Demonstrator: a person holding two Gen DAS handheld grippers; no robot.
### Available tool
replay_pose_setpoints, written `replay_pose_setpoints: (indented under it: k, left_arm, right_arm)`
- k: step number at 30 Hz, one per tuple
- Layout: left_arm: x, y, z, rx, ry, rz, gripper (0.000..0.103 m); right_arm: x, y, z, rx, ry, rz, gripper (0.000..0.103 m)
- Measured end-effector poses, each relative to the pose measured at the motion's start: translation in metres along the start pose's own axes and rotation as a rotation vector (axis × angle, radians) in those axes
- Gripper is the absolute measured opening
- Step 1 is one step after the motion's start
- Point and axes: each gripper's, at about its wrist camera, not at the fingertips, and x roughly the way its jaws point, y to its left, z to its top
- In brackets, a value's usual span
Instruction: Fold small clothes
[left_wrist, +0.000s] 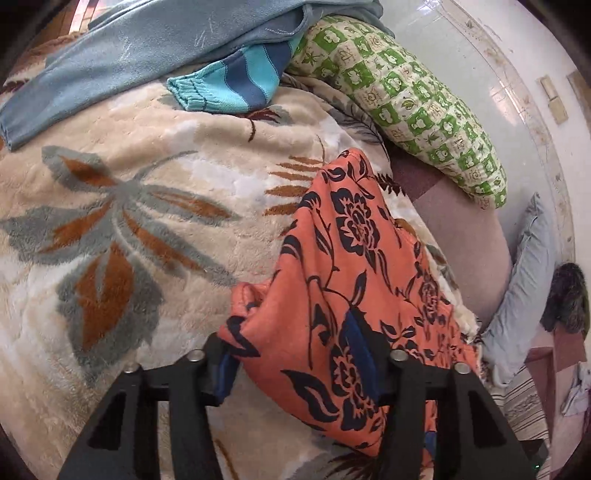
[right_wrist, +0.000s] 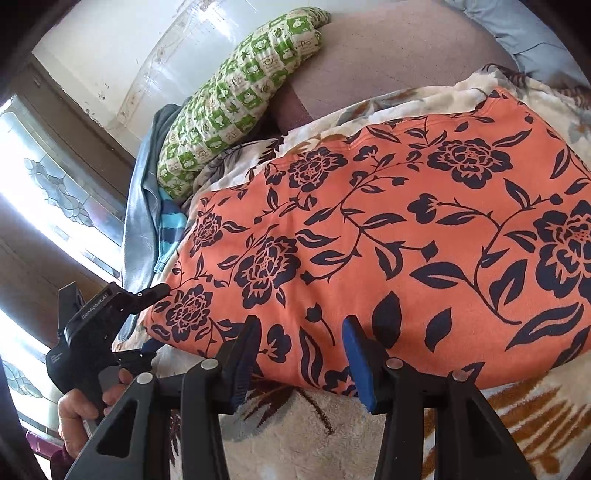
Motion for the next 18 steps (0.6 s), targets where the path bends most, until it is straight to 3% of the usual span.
replay_pose_setpoints:
  k: [2, 5, 7, 9, 10, 12, 13, 14, 18]
  left_arm:
    - [0.003, -0.001, 0.000, 0.025, -0.002, 0.027, 0.036]
    - [0.001, 0.000, 0.001, 0.022, -0.002, 0.030, 0.033]
    - [0.003, -0.001, 0.001, 0.027, 0.002, 0.043, 0.034]
    - [0.007, 0.000, -0.001, 0.018, 0.006, 0.037, 0.046]
    - [0.010, -0.002, -0.002, 0.025, 0.007, 0.014, 0.059]
    - [0.010, -0.009, -0.005, 0.071, -0.012, 0.019, 0.063]
    - [0.010, -0.013, -0.007, 0.094, -0.018, 0.041, 0.058]
    - [0.008, -0.014, -0.007, 0.109, -0.028, 0.071, 0.040]
    - [0.002, -0.005, -0.003, 0.049, -0.031, 0.022, 0.029]
  right_arm:
    - [0.002, -0.003, 0.004, 0.013, -0.014, 0.008, 0.050]
    - [0.009, -0.007, 0.007, 0.028, -0.011, 0.017, 0.050]
    - [0.024, -0.010, 0.005, 0.037, 0.054, 0.028, 0.050]
    - [0.026, -0.010, 0.004, 0.021, 0.059, 0.029, 0.050]
    - [0.025, -0.012, 0.005, 0.040, 0.067, 0.039, 0.050]
    - [0.022, -0.022, 0.006, 0.113, 0.068, 0.082, 0.050]
    - [0.019, -0.028, 0.006, 0.155, 0.062, 0.107, 0.050]
    - [0.015, -0.033, 0.007, 0.191, 0.057, 0.127, 0.050]
    - [-0.013, -0.053, 0.013, 0.273, -0.034, 0.131, 0.050]
